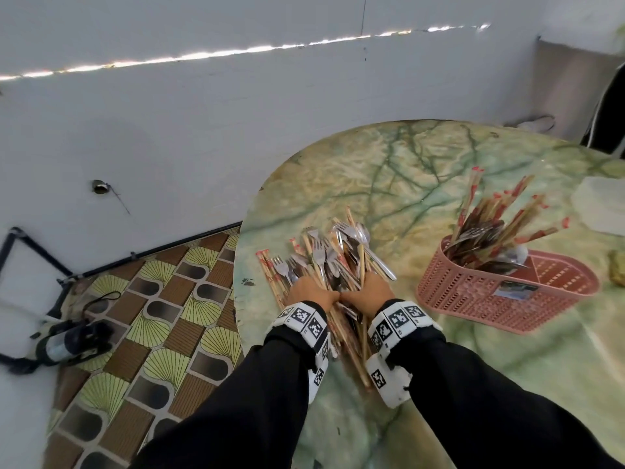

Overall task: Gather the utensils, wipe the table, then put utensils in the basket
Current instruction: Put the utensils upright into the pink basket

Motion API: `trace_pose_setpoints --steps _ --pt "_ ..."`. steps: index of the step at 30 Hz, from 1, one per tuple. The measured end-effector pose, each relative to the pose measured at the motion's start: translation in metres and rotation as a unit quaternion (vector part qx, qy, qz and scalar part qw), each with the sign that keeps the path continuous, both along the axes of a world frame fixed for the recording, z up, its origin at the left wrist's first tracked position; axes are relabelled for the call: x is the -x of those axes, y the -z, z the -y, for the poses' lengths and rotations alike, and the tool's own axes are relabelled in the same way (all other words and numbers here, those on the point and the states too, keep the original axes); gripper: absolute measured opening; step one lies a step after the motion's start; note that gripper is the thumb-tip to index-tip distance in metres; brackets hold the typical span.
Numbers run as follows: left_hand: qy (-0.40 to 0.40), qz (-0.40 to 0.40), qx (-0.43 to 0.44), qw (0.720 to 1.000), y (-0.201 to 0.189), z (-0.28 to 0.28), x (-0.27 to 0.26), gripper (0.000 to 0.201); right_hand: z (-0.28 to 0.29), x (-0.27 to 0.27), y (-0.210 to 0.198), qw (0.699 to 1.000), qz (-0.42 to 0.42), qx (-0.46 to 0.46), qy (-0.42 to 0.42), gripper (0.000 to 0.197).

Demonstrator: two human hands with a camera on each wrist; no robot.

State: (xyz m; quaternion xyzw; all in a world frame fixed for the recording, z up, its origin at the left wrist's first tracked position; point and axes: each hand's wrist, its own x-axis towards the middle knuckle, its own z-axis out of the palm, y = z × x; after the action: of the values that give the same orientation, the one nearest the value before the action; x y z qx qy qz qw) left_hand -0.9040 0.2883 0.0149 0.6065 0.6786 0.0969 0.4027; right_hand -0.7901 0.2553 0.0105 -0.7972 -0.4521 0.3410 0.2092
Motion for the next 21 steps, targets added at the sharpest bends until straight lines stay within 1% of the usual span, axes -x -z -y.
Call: trace_pose_setpoints --steps 2,5,11,17,21 --pt "-0.009 0.005 0.001 1.0 0.001 0.0 0.0 0.036 0.0 -0.001 0.0 1.0 0.012 0.012 -0.004 0.035" --pt "-0.018 0.002 0.005 1.0 0.001 0.0 0.004 0.044 0.001 -0.004 -0.001 1.0 0.013 0.016 0.005 0.033" --pt "-0.036 0.029 -0.01 0.999 0.0 0.001 0.008 0.046 -0.002 -0.006 0.0 0.999 -0.025 -0.012 0.021 0.03" --pt "-0.04 0.047 -0.026 0.998 -0.002 0.001 0.006 0.042 0.002 -0.01 -0.01 0.997 -0.063 -0.023 0.033 0.024" --pt "-0.048 0.103 -0.015 0.993 -0.002 0.0 0.006 0.037 0.006 -0.018 -0.016 0.994 -0.077 -0.061 0.041 0.017"
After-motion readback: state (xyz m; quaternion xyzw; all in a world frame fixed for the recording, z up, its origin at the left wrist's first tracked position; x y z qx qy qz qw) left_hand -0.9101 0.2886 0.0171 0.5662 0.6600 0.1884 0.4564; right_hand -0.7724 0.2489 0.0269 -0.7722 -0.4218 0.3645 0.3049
